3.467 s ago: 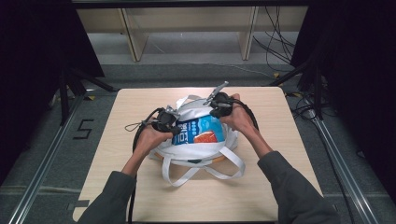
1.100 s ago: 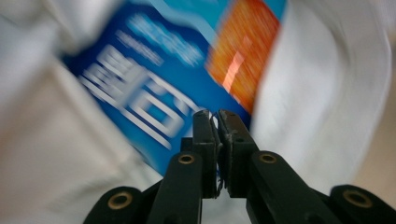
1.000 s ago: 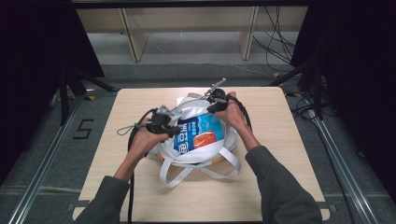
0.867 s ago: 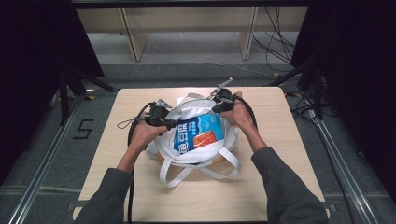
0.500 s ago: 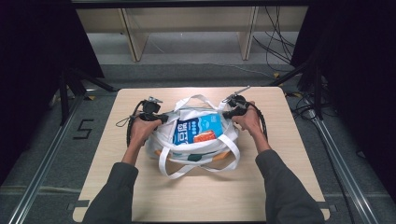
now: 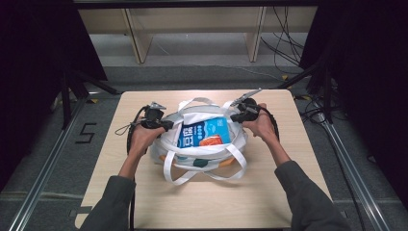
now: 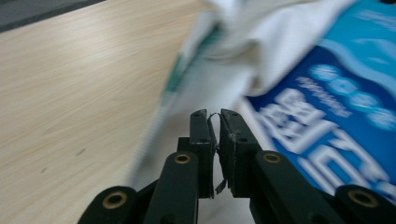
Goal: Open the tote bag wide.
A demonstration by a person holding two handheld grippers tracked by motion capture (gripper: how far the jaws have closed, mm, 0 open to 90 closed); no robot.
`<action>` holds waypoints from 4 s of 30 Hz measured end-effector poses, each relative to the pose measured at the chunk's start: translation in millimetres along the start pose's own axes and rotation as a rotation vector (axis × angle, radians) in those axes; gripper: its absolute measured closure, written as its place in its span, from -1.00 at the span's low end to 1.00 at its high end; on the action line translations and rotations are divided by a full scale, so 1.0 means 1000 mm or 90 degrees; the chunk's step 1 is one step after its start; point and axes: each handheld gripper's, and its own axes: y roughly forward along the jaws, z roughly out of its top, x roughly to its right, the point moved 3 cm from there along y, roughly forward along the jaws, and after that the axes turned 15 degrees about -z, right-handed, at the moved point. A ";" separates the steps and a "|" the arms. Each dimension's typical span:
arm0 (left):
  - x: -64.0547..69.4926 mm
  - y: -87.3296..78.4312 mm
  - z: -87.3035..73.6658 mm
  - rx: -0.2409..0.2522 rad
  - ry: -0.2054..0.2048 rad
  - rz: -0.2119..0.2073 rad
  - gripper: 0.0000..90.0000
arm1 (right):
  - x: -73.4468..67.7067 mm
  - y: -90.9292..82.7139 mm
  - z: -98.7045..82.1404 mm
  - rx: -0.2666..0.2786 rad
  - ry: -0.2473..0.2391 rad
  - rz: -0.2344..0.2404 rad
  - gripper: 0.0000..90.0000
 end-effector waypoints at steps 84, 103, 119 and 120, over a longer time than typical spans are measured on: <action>0.099 -0.029 -0.058 0.074 0.064 -0.119 -0.55 | -0.022 -0.106 -0.081 0.112 0.010 -0.021 -0.29; 0.123 -0.033 -0.076 0.070 0.088 -0.137 -0.61 | -0.024 -0.117 -0.114 0.104 0.003 -0.025 -0.32; 0.138 -0.035 -0.099 0.070 0.095 -0.123 -0.61 | -0.041 -0.128 -0.142 0.101 -0.004 -0.001 -0.35; 0.138 -0.035 -0.099 0.070 0.095 -0.123 -0.60 | -0.042 -0.128 -0.143 0.101 -0.004 0.000 -0.35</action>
